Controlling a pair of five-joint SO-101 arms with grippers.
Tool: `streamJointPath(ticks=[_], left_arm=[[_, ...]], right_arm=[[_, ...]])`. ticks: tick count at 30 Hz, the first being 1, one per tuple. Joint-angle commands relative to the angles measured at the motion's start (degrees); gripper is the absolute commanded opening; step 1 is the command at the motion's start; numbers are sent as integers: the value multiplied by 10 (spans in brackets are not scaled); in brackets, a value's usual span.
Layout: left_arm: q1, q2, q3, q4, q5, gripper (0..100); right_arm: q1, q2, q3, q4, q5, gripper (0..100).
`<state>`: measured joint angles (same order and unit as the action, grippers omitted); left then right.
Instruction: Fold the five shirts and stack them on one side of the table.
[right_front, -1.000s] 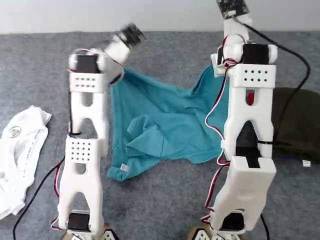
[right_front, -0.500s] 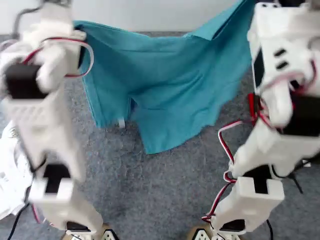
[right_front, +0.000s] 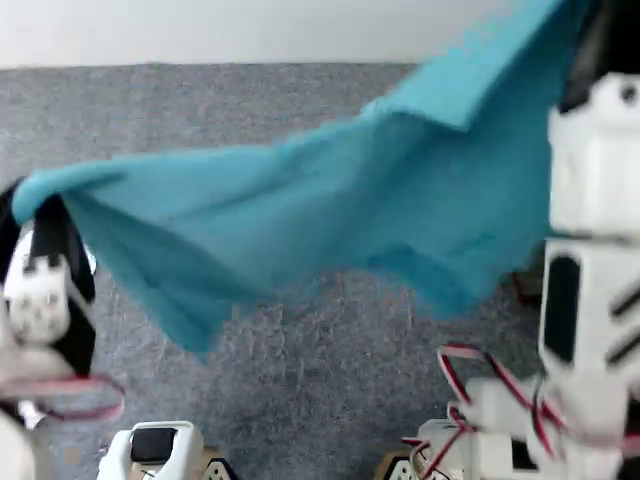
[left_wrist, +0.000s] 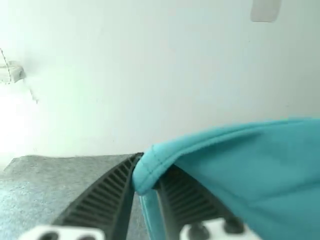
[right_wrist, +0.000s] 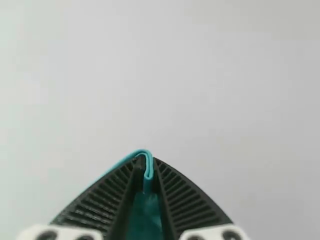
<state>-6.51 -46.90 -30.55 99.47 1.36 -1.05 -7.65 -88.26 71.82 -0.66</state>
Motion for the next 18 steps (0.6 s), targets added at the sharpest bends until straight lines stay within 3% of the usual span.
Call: streamJointPath(ticks=[1, 6, 11, 18], left_arm=[[-4, -55, 49, 11, 4, 11], [-4, -64, 93, 5, 4, 11], [-4, -8, 175, -84, 1, 11], [-4, 156, 376, -424, 2, 11]], right_arm=[[-5, -72, 62, -62, -8, 8], [-4, -134, 233, -116, -6, 8], [-7, -104, 420, -131, 6, 8], [-38, 52, 555, -260, 46, 8]])
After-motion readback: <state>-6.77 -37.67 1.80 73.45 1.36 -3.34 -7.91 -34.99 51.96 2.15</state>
